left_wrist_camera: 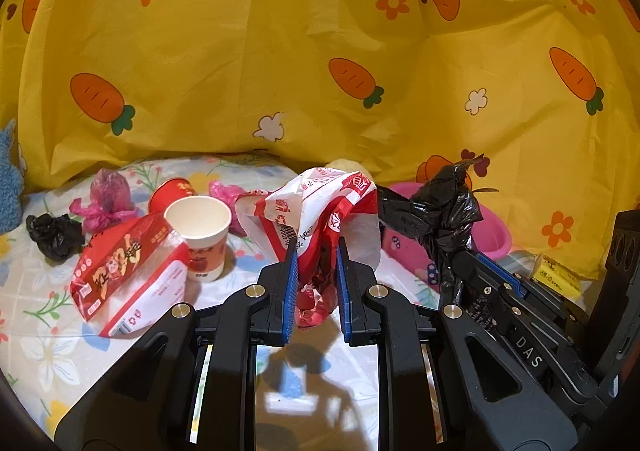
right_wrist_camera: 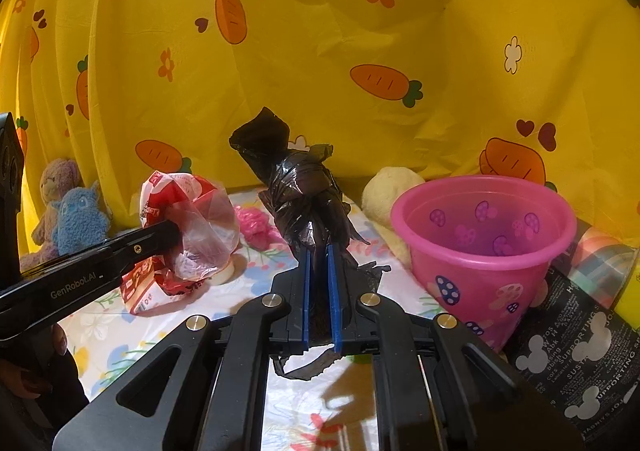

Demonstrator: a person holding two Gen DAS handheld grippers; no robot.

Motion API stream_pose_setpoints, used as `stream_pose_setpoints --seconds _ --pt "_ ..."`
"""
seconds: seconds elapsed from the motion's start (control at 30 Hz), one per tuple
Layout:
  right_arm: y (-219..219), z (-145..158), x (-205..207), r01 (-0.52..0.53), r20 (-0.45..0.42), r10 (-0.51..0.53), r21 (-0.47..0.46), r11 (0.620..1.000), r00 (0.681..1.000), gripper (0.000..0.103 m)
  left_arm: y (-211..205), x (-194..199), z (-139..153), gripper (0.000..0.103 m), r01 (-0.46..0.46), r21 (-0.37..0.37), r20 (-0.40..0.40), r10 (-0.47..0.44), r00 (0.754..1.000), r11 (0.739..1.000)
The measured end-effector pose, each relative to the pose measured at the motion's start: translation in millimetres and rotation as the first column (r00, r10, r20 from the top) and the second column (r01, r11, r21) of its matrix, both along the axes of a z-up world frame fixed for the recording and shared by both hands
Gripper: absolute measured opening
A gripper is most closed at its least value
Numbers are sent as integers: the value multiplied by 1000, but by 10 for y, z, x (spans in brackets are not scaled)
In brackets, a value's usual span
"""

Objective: Collect trash
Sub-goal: 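Carry the black bag and wrapper over the pink bucket and open both tools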

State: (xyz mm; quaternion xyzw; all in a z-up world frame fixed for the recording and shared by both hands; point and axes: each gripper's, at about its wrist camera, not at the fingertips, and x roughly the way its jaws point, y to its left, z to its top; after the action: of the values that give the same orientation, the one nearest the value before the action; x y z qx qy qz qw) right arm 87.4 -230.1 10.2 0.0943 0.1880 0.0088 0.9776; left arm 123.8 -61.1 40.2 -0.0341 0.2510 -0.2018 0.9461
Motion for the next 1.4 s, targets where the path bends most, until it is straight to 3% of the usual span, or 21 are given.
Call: stream_pose_setpoints --seconds 0.43,0.73,0.93,1.1,1.4 --pt "-757 208 167 203 60 -201 -31 979 978 9 -831 374 145 16 158 -5 34 -158 987 987" --pt "-1156 145 354 298 31 -297 -36 954 954 9 -1357 737 43 16 259 -17 13 -259 966 966" --pt "-1283 98 455 329 15 -329 -38 943 944 9 -1593 919 -75 16 285 -35 -24 -286 958 958" --pt "-1356 41 519 341 -5 -342 -43 939 940 9 -1765 970 -169 17 309 -8 -32 -309 950 951" --pt "-1436 -27 578 349 -23 -350 -44 936 936 9 -1848 1071 -281 17 322 -23 -63 -323 944 946"
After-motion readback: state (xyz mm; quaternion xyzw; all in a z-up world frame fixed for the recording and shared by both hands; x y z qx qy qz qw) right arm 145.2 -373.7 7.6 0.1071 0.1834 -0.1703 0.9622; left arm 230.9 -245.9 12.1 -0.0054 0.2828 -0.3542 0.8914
